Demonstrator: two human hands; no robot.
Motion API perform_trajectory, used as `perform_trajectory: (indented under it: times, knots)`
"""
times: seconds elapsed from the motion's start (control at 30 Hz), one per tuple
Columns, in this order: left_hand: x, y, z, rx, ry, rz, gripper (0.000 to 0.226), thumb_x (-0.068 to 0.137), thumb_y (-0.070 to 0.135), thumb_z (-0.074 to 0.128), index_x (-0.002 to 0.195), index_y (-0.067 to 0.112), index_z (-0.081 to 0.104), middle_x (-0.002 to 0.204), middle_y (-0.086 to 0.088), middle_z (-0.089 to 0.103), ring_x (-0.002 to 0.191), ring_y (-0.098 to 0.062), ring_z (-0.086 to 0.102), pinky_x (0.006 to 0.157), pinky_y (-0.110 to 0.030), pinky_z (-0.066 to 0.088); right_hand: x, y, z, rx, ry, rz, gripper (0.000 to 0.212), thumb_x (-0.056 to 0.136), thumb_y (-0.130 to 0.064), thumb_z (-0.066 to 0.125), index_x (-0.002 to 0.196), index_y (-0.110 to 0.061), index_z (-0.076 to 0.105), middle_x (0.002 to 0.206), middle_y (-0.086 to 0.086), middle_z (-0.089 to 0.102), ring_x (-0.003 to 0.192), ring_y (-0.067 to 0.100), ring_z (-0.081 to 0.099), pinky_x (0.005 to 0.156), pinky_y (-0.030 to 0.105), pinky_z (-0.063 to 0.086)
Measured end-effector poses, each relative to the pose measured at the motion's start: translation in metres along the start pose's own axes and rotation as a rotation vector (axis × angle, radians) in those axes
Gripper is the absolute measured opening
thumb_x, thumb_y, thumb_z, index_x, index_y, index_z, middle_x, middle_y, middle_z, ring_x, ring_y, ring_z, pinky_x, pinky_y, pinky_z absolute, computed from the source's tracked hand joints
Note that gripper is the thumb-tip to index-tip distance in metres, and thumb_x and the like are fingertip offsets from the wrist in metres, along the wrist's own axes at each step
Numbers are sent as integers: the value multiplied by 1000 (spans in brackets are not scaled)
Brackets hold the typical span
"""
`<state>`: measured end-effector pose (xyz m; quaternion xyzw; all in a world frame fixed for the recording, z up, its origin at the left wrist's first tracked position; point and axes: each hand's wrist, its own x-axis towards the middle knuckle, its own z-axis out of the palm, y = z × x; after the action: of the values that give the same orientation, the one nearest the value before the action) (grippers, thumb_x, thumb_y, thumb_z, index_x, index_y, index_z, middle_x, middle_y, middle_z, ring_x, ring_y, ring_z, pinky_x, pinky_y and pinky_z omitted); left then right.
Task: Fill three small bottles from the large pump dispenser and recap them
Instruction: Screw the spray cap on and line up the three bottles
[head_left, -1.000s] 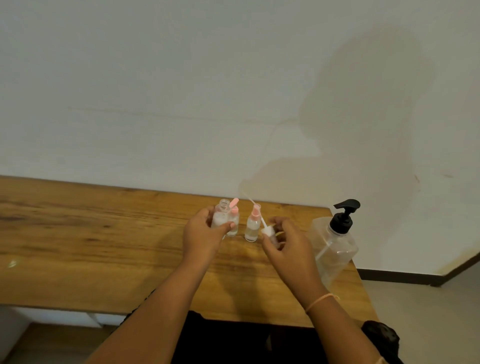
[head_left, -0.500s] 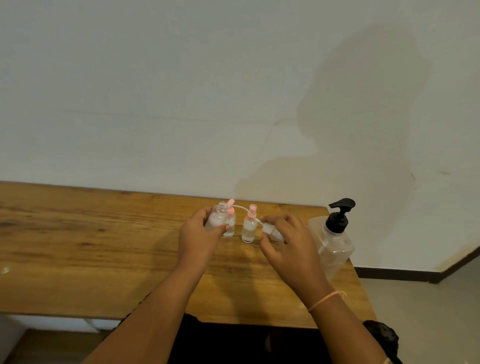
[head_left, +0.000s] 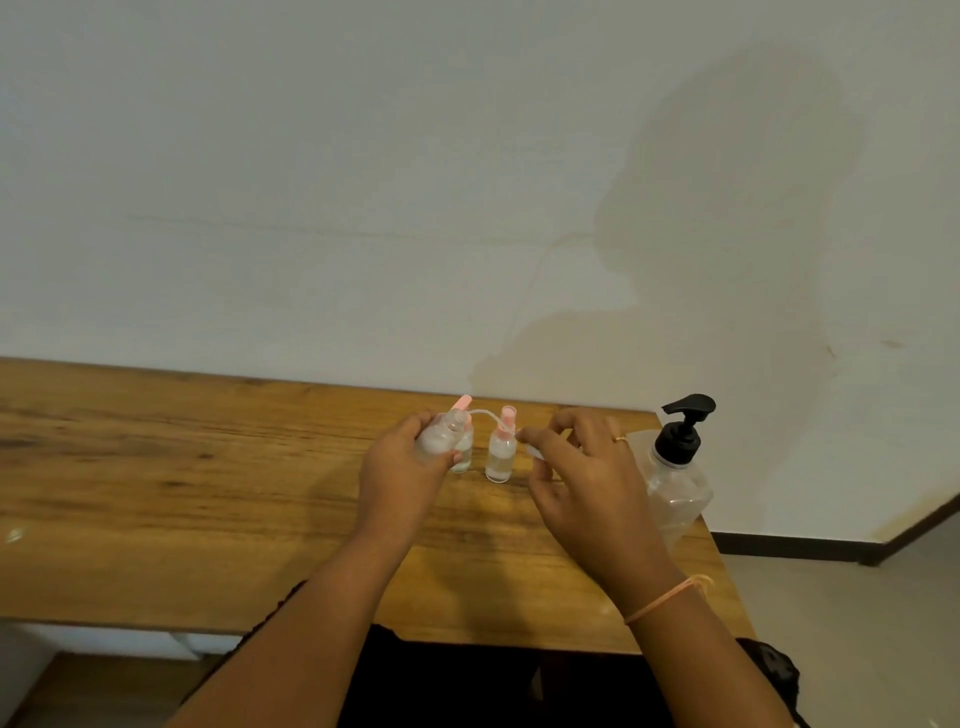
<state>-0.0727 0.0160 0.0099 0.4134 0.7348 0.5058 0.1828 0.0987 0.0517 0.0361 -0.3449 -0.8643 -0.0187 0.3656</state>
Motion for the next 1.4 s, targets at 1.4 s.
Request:
perform_trajectory:
  times: [1.4]
  knots:
    - [-26,21,43,-103,-256,95,48,75,28,78,120,26,64,102,11,70,96,-9,63,72,-17,49,5,15,8,533,9,519,50,69,-58,64,84,-10,61,79,3,59,72,16,54,63,35,50]
